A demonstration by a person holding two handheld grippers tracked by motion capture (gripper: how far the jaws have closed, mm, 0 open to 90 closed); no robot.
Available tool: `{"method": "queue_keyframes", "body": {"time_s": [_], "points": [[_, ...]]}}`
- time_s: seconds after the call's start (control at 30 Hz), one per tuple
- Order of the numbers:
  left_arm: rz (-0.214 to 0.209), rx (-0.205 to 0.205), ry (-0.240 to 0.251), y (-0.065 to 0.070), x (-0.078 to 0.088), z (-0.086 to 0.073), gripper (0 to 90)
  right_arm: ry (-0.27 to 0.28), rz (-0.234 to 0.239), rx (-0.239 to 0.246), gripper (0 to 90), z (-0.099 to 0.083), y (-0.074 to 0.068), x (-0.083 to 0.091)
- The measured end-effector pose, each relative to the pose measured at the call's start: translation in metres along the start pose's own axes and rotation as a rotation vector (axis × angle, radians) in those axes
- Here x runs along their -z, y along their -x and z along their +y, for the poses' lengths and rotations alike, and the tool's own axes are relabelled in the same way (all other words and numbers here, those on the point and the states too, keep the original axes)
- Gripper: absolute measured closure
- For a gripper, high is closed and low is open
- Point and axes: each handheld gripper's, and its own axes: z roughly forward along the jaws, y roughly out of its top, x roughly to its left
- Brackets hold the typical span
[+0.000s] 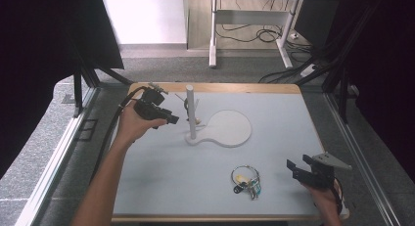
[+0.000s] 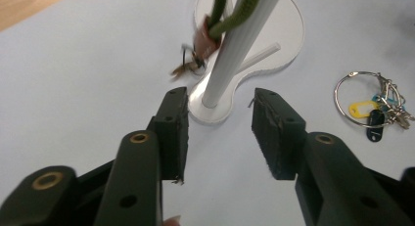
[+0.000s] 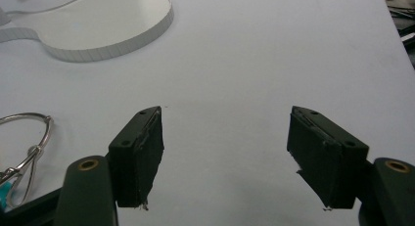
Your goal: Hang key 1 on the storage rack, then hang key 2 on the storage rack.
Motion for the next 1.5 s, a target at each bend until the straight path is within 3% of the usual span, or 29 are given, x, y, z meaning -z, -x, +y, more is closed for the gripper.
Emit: {"method": "queue_keyframes", "body": {"time_s": [0.1, 0.23, 0.3, 0.33, 0.37, 0.4, 0.43, 0.53, 0.57, 0.77, 0.93, 1.0, 1.23, 1.4, 1.47, 1.5], "points": [[0.032, -0.03, 0.016, 0.005, -0.002, -0.014, 46.3, 0.015, -0.004, -0.007, 29.2, 0.002, -0.002, 0.0], [0.029, -0.044, 0.036, 0.006, -0.007, -0.031, 41.8, 0.024, -0.007, 0.009, 29.1, 0.006, -0.006, 0.001], [0.029, -0.036, 0.056, 0.007, -0.009, -0.043, 40.6, 0.028, 0.037, 0.025, 29.7, 0.01, -0.01, 0.003], [0.031, -0.033, 0.067, 0.008, -0.009, -0.048, 40.6, 0.028, 0.037, 0.025, 29.7, 0.01, -0.01, 0.003], [0.027, -0.024, 0.082, 0.009, -0.01, -0.053, 40.6, 0.028, 0.057, 0.037, 29.8, 0.012, -0.012, 0.003], [0.017, -0.021, 0.092, 0.009, -0.009, -0.063, 40.2, 0.012, 0.085, 0.089, 30.2, 0.016, -0.016, 0.003], [0.017, -0.021, 0.092, 0.009, -0.009, -0.063, 40.2, 0.003, 0.092, 0.114, 30.4, 0.018, -0.018, 0.002], [0.004, -0.026, 0.085, 0.009, -0.008, -0.078, 39.9, -0.014, 0.107, 0.142, 30.7, 0.022, -0.023, 0.002], [-0.004, -0.026, 0.081, 0.01, -0.008, -0.088, 39.6, -0.029, 0.129, 0.157, 31.3, 0.025, -0.028, 0.001], [-0.02, -0.021, 0.084, 0.017, -0.012, -0.11, 37.9, -0.123, 0.163, 0.224, 33.6, 0.037, -0.037, -0.004], [-0.011, -0.042, 0.07, 0.019, -0.016, -0.115, 37.6, -0.195, 0.177, 0.254, 33.8, 0.051, -0.038, -0.004], [-0.019, -0.034, 0.058, 0.015, -0.018, -0.119, 37.6, -0.254, 0.167, 0.28, 34.1, 0.062, -0.039, -0.005], [-0.047, -0.003, 0.077, 0.016, -0.018, -0.13, 37.8, -0.338, 0.18, 0.34, 36.5, 0.078, -0.049, -0.015], [-0.031, 0.005, 0.089, 0.021, -0.015, -0.133, 37.0, -0.411, 0.212, 0.4, 36.8, 0.088, -0.063, -0.021], [-0.012, 0.009, 0.088, 0.022, -0.014, -0.134, 36.9, -0.425, 0.225, 0.414, 37.0, 0.092, -0.069, -0.022], [0.009, 0.007, 0.076, 0.023, -0.015, -0.135, 36.8, -0.44, 0.233, 0.443, 37.3, 0.096, -0.075, -0.023]]}}
